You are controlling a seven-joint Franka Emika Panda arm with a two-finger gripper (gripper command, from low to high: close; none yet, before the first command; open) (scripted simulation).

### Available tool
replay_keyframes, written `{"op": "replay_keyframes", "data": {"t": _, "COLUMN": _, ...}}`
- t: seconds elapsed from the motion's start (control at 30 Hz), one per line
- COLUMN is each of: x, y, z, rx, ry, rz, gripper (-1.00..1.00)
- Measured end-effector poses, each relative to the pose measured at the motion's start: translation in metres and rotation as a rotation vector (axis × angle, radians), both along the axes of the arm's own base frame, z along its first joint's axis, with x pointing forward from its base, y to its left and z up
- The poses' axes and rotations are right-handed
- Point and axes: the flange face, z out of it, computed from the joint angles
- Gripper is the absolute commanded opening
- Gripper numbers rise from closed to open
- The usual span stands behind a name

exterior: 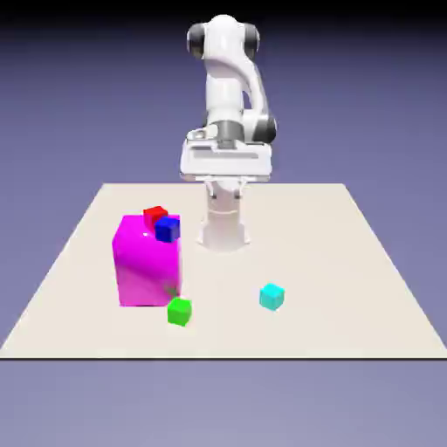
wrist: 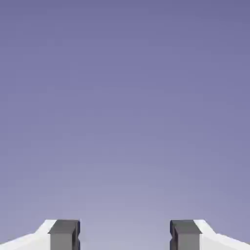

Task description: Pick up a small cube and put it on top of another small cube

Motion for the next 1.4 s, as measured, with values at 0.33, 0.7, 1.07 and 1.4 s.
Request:
{"op": "replay_keyframes", "data": {"t": 0.33, "x": 0.066, "y": -0.051, "z": -0.092, "rx": 0.089, "ry": 0.490, "rz": -0.113, "gripper": 0.00}}
{"op": "replay_keyframes", "data": {"t": 0.7, "x": 0.093, "y": -0.109, "z": -0.209, "rx": 0.174, "ry": 1.012, "rz": -0.239, "gripper": 0.00}}
{"op": "replay_keyframes", "data": {"t": 1.07, "x": 0.074, "y": -0.139, "z": -0.316, "rx": 0.222, "ry": 1.331, "rz": -0.322, "gripper": 0.00}}
{"op": "replay_keyframes", "data": {"t": 1.4, "x": 0.087, "y": -0.150, "z": -0.241, "rx": 0.256, "ry": 1.328, "rz": -0.344, "gripper": -1.00}}
